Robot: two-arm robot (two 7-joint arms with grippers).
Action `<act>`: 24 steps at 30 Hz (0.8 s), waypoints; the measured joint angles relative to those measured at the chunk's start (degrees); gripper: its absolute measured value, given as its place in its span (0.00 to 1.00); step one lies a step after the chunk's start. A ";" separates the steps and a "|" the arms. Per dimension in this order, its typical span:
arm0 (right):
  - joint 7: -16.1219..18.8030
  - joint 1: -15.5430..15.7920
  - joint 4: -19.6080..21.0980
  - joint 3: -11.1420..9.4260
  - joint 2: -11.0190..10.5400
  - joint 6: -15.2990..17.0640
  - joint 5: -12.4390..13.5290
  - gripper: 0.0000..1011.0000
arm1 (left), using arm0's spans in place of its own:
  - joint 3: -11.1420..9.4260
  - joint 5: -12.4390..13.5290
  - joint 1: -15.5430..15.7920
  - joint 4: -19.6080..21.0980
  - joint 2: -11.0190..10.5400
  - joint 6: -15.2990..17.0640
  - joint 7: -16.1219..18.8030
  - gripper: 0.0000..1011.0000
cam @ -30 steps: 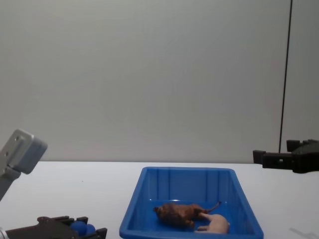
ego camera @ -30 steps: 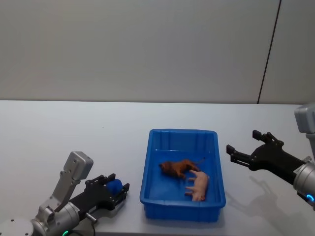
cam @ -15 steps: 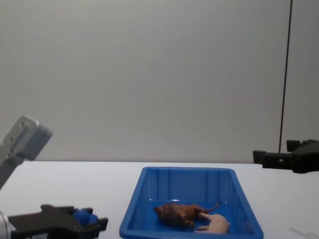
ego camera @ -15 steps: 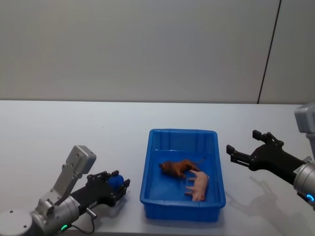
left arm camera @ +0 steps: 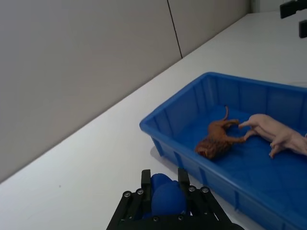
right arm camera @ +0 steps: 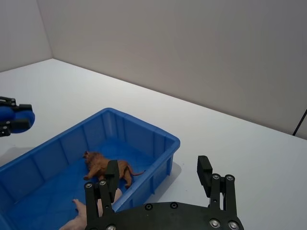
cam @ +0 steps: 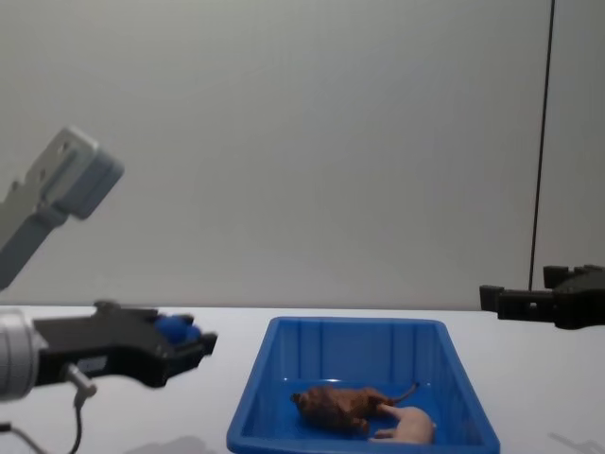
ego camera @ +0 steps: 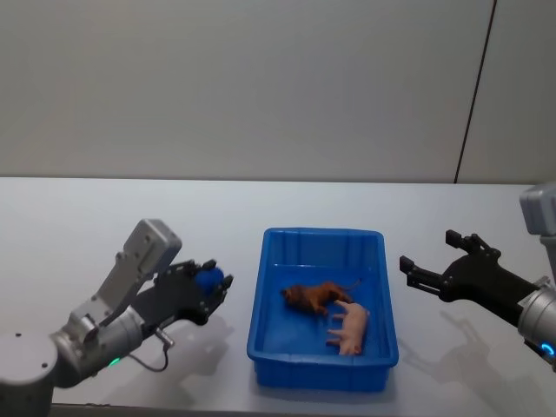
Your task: Pick up the two dolls from the table and place them into the box.
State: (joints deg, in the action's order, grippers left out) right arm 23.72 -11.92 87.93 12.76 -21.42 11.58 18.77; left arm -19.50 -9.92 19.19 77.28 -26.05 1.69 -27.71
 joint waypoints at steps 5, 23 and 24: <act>0.00 0.00 0.00 0.00 0.00 0.00 0.00 0.99 | -0.34 1.64 1.48 0.46 0.93 -0.40 -0.85 0.30; 0.00 0.00 0.00 0.00 0.00 0.00 0.00 0.99 | -3.50 4.54 6.80 -3.12 6.32 -4.39 -4.50 0.49; 0.00 0.00 0.00 0.00 0.00 0.00 0.00 0.99 | -3.59 4.57 6.89 -3.17 6.44 -4.52 -4.54 0.49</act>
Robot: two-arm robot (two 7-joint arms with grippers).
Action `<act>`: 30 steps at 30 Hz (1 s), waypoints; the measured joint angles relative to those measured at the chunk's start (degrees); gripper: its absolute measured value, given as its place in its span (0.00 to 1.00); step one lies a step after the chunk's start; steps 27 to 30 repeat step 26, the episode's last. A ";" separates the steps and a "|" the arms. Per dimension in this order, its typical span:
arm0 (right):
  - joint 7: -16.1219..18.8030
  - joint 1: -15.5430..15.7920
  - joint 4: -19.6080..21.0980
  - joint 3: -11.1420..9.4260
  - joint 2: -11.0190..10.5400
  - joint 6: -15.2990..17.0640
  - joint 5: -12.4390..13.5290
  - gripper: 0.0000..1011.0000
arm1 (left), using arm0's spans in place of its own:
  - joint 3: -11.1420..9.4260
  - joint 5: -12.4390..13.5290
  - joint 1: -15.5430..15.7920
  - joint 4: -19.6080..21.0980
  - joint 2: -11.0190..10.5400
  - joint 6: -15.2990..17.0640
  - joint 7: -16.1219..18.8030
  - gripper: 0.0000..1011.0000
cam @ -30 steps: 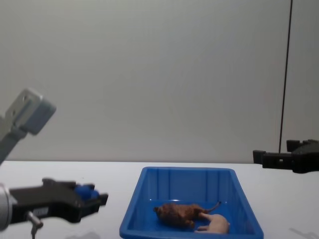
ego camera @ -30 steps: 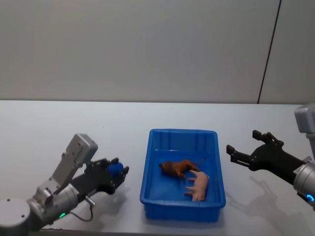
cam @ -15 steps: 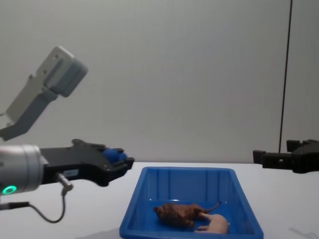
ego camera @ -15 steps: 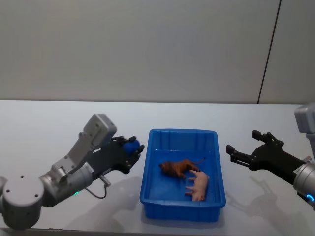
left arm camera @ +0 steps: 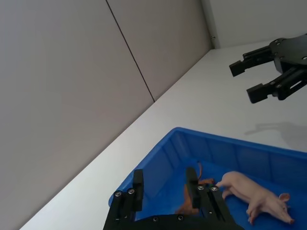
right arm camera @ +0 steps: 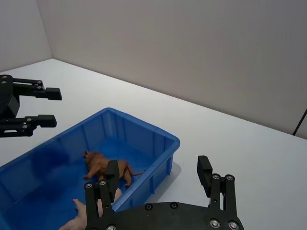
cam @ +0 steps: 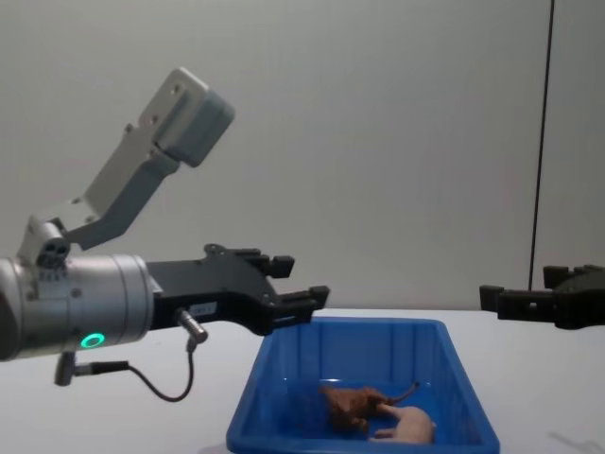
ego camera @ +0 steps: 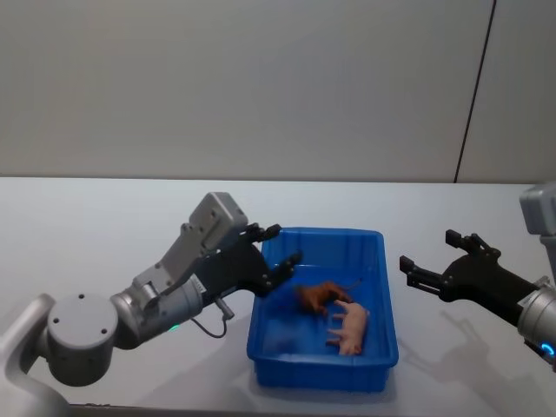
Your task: Pick up the two dolls from the table and place them into the box.
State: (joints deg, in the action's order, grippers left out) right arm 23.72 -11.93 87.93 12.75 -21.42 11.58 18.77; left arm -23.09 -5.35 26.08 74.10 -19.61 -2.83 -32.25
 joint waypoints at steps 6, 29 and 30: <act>0.00 0.00 0.00 0.00 0.00 0.00 0.00 0.99 | -0.69 0.08 0.18 0.42 0.65 -0.82 -0.10 0.71; 0.00 0.00 0.00 0.00 0.00 0.00 0.00 0.99 | -1.58 1.34 -4.18 9.40 -1.57 -1.42 5.62 0.99; 0.00 0.00 0.00 0.00 0.00 0.00 0.00 0.99 | -1.58 1.34 -4.18 9.40 -1.57 -1.42 5.62 0.99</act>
